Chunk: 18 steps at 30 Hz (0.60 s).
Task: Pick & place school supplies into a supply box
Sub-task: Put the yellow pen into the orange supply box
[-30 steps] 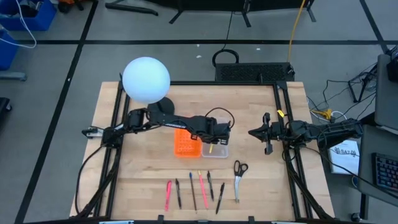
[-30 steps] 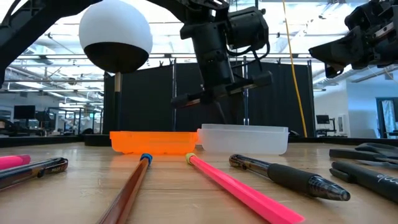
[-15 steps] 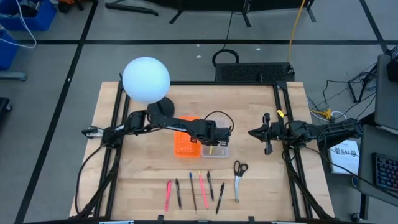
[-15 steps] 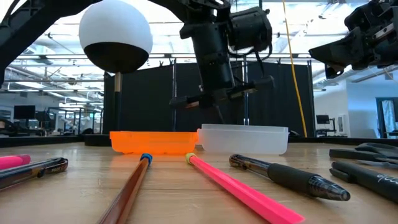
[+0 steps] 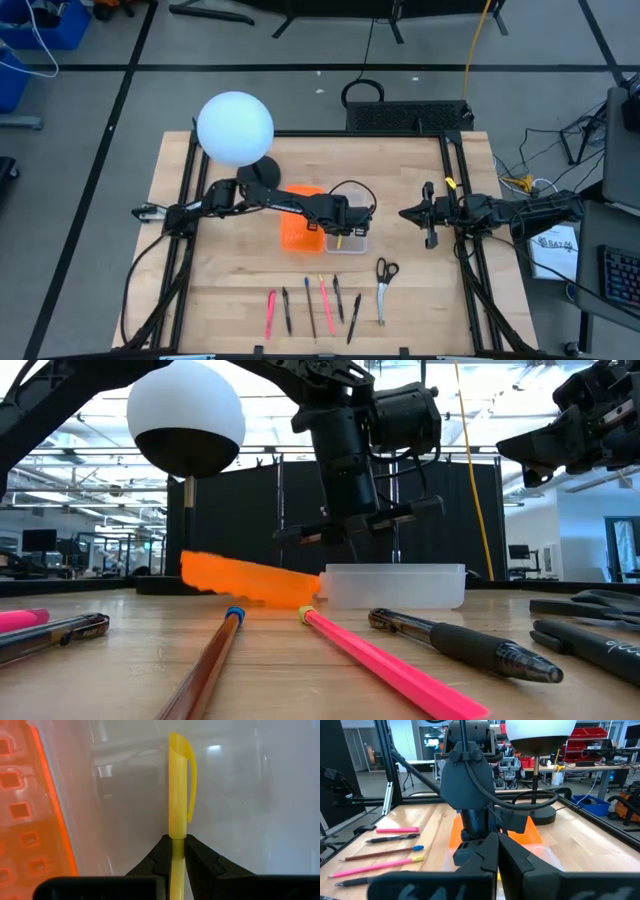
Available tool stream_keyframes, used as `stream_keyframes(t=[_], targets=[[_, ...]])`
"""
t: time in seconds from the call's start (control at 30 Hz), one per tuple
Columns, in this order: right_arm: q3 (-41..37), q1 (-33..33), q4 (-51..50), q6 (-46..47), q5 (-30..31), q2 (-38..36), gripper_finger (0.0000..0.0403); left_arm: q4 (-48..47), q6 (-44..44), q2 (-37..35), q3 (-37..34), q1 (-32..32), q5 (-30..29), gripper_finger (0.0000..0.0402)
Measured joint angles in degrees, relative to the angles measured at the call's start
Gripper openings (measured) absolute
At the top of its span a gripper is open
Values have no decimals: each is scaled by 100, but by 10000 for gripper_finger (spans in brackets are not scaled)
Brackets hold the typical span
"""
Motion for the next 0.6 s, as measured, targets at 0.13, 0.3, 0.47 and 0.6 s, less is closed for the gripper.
stream_keyframes(t=[0.13,0.3,0.47,0.6], targets=[[-1,0,3,1,0,0,0,-2,71,0,0,-22,32,47],[-1,0,4,0,-2,0,0,-18,92,-11,0,-66,41,47],[-2,0,13,33,-4,0,0,-107,270,-134,-20,-122,-20,70],[0,0,46,192,-7,1,0,-85,241,-251,-15,-154,-197,111]])
